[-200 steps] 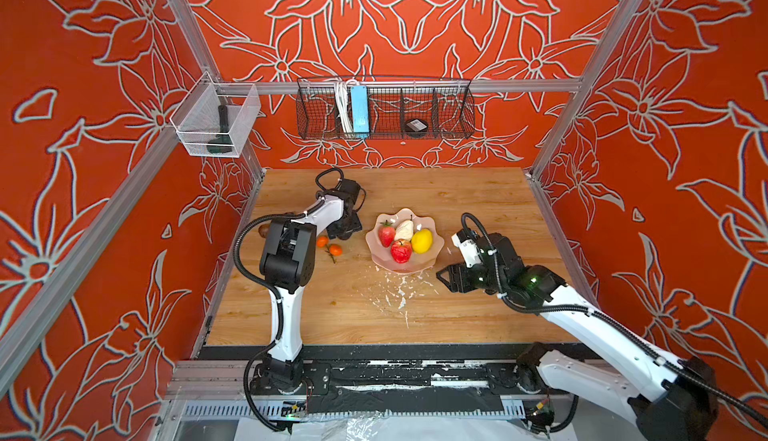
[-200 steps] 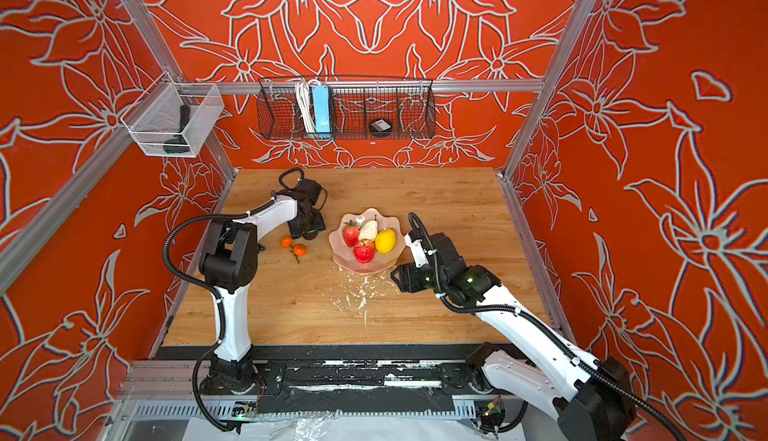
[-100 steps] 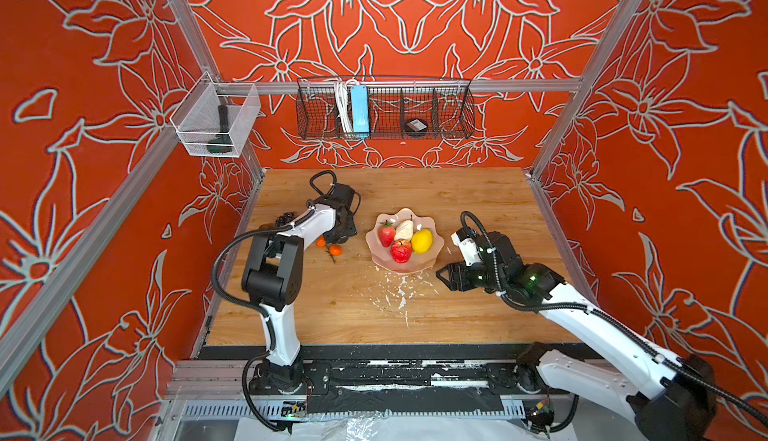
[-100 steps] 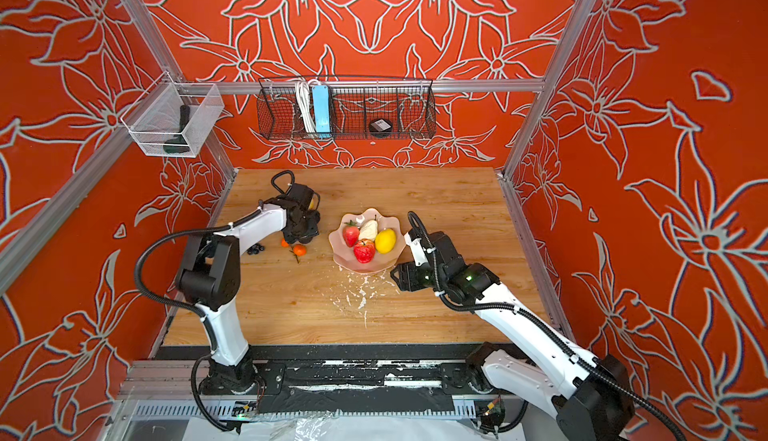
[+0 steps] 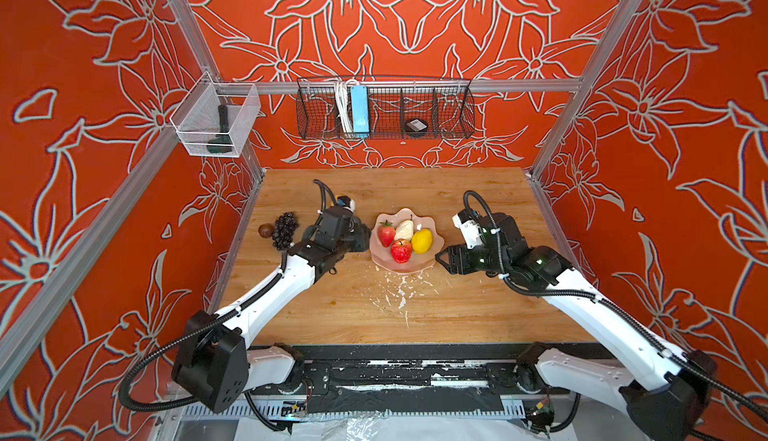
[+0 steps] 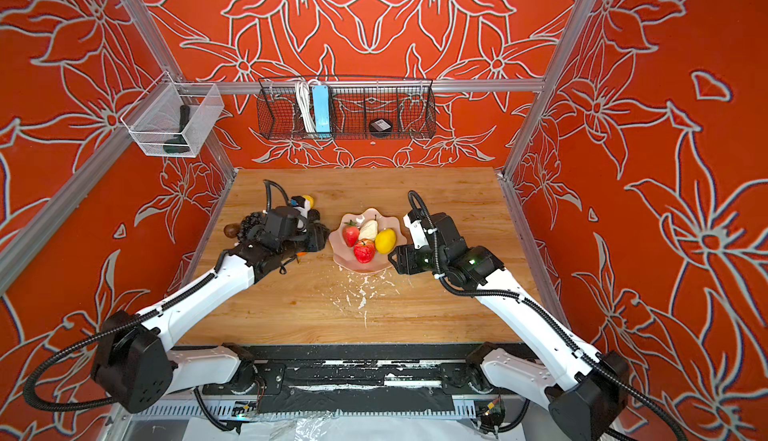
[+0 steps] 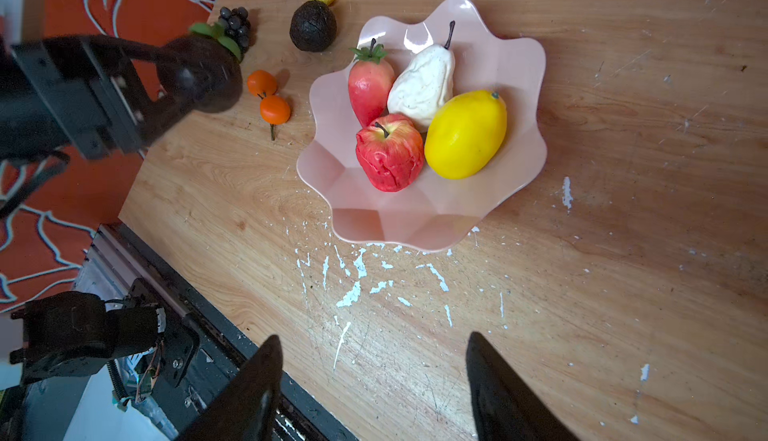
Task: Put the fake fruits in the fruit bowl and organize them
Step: 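Lift the mangosteen and carry it toward the bowl with left gripper, then reach right gripper to the mangosteen and close while left gripper holds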
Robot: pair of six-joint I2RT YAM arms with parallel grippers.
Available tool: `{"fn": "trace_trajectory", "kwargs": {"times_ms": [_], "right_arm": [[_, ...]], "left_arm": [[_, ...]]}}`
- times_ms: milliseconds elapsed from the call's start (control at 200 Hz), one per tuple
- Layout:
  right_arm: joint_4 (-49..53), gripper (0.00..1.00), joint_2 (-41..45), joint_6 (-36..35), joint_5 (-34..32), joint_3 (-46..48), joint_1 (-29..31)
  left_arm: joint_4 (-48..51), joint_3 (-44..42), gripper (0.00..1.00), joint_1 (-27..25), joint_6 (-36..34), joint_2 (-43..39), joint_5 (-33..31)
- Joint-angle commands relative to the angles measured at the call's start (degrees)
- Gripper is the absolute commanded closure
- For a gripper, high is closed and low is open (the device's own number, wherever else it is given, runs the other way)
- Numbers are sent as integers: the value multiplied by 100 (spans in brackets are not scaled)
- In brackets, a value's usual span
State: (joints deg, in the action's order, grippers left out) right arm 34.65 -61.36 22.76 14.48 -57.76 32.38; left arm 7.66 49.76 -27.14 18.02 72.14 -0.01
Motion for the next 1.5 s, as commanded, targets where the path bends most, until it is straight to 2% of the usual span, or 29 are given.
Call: {"fn": "trace_trajectory", "kwargs": {"times_ms": [0, 170, 305, 440, 776, 871, 1066, 1492], "right_arm": [[299, 30, -4, 56, 122, -265, -34], [120, 34, 259, 238, 170, -135, -14], [-58, 36, 183, 334, 652, -101, 70], [-126, 41, 4, 425, 983, -132, 138], [-386, 65, -236, 571, 1326, 9, 297], [-369, 69, -284, 529, 1241, 29, 310], [-345, 73, -374, 431, 1099, 23, 321], [-572, 73, -508, 475, 933, 236, 321]], "left_arm": [[-1384, -464, 50, -484, -864, -193, 609], [-2578, -1193, 52, -1072, -1763, -267, 1679], [-2936, -1460, 51, -1485, -2196, -220, 1989], [-2893, -1513, 52, -1865, -2654, -116, 1897], [-3224, -1635, 52, -1940, -2699, -121, 1808], [-3251, -1652, 52, -1945, -2707, -140, 1820], [-3264, -1689, 52, -1982, -2692, -200, 1803], [-3267, -1670, 52, -2033, -2655, -240, 1852]]}}
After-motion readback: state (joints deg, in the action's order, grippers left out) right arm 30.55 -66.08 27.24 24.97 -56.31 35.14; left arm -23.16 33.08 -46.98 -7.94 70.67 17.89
